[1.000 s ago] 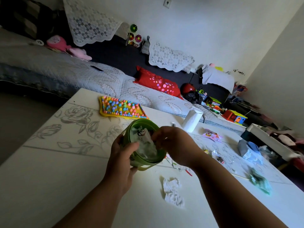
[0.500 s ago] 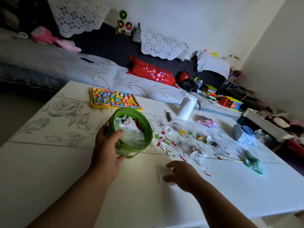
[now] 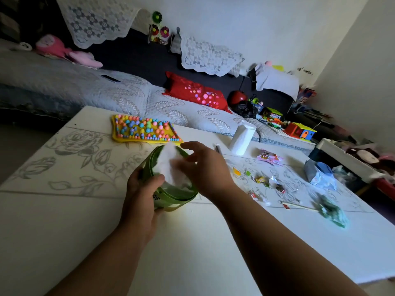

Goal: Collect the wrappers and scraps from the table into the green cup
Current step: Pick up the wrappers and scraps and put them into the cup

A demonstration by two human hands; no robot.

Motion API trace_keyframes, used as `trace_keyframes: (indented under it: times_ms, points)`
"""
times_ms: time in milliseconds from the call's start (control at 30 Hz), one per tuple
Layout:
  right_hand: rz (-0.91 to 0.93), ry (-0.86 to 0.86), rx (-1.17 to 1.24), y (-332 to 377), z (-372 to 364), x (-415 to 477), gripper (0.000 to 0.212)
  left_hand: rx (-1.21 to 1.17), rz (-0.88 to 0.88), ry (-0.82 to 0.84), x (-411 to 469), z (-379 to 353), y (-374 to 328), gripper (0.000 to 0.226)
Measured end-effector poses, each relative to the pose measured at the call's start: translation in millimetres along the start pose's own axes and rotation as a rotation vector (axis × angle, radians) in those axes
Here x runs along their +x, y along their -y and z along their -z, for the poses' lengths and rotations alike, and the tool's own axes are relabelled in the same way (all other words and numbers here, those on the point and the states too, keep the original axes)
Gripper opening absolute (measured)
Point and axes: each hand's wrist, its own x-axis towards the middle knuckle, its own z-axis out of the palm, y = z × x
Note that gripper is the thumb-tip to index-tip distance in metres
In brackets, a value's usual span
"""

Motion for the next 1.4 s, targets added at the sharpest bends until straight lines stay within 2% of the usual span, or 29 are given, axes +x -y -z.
trace_keyframes:
  times_ms: [67, 167, 300, 433, 600, 667, 700, 800, 933, 1000, 1100, 1200, 1233, 1300, 1400]
  points:
    - [0.006, 0.059, -0.14, -0.2, -9.6, 9.0, 0.045, -0.001, 0.003, 0.008, -1.4, -2.2, 1.6, 0.053]
    - [0.024, 0.185, -0.357, -3.8, -17.5, 17.0, 0.031, 0.002, 0.01, 0.032, -1.4, -4.6, 3.8, 0.055]
    - [0.029, 0.284, -0.455, -6.1, -19.6, 17.4, 0.022, 0.01, 0.02, 0.047, 1.1, -8.9, 9.7, 0.055]
    - [0.032, 0.267, -0.39, -13.8, -12.8, 15.6, 0.023, 0.01, 0.019, 0.059, 1.3, -18.6, 16.9, 0.053]
    - [-0.026, 0.035, -0.013, -39.8, 12.6, 0.7, 0.024, -0.006, 0.002, 0.022, 4.4, -29.5, 19.8, 0.046]
    - [-0.111, -0.049, 0.188, -62.3, 29.2, -8.2, 0.018, -0.021, 0.009, 0.022, 4.6, -35.8, 23.3, 0.04]
    - [-0.16, -0.094, 0.215, -76.4, 36.8, -11.6, 0.016, -0.031, 0.011, 0.02, 4.3, -38.4, 24.2, 0.038]
    - [-0.337, -0.157, 0.088, -138.4, 57.1, -17.8, 0.022, -0.024, 0.008, -0.01, 4.8, -45.8, 33.0, 0.038]
    - [-0.487, -0.046, -0.172, -218.1, 68.3, -16.2, 0.028, 0.015, -0.01, -0.034, 6.6, -49.6, 42.1, 0.042]
    - [-0.519, -0.053, -0.152, -245.0, 69.2, -9.5, 0.029, 0.007, -0.008, -0.04, 10.3, -52.3, 44.7, 0.042]
    - [-0.562, -0.065, 0.0, -267.1, 64.3, 8.2, 0.035, -0.012, -0.002, -0.024, 15.7, -55.9, 46.3, 0.039]
    - [-0.634, 0.128, -0.004, -272.9, 53.7, 24.8, 0.062, -0.007, 0.002, -0.017, 18.6, -57.9, 45.4, 0.032]
    - [-0.627, 0.172, -0.06, -273.6, 50.9, 29.0, 0.062, -0.004, 0.004, -0.018, 19.6, -57.1, 45.2, 0.031]
    - [-0.596, 0.203, -0.122, -272.6, 48.7, 34.0, 0.044, -0.014, 0.008, -0.027, 21.7, -54.4, 43.8, 0.036]
    - [-0.583, 0.183, -0.19, -269.8, 49.6, 33.9, 0.026, -0.023, 0.009, -0.052, 23.5, -49.6, 41.5, 0.041]
